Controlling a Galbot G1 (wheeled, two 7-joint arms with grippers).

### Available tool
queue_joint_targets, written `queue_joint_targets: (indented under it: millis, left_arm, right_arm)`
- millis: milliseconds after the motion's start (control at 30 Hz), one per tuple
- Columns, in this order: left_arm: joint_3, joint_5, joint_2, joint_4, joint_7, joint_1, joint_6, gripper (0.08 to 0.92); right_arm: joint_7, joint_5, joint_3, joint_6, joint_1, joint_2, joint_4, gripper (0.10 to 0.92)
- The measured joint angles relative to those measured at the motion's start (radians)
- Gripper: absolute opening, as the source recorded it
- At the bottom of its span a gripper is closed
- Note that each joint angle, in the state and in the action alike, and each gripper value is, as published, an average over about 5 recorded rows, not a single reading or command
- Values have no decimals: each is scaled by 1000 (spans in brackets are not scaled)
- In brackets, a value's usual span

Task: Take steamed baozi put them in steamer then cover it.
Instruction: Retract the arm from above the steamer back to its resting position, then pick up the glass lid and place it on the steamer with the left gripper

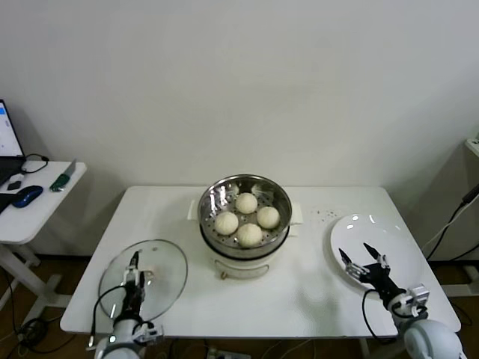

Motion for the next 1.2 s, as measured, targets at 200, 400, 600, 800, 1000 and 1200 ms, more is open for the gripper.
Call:
queue_joint_targets:
  millis: [200, 400, 600, 800, 1000, 1200]
  left_arm:
    - [-5, -6, 2, 49, -20, -44, -12, 823]
    - [-2, -18, 4, 89, -30, -78, -26, 768]
    - [1, -23, 2, 119, -34, -98, -37, 597]
    - [-2, -29, 5, 125, -34, -98, -46, 424]
    - [-1, -38, 14, 108, -30, -89, -43, 251]
    - [1, -45, 34, 56, -17, -70, -18, 149]
  right_arm:
    - [-16, -12, -4, 0, -1, 6, 2, 823]
    - [-28, -29, -7, 3, -2, 16, 0, 823]
    - [-35, -46, -9, 7, -2, 25, -4, 823]
    - [-40, -59, -9, 10, 1, 28, -6, 823]
    - [-43, -70, -11, 13, 5, 30, -9, 823]
    - [-44, -82, -10, 19, 6, 26, -15, 823]
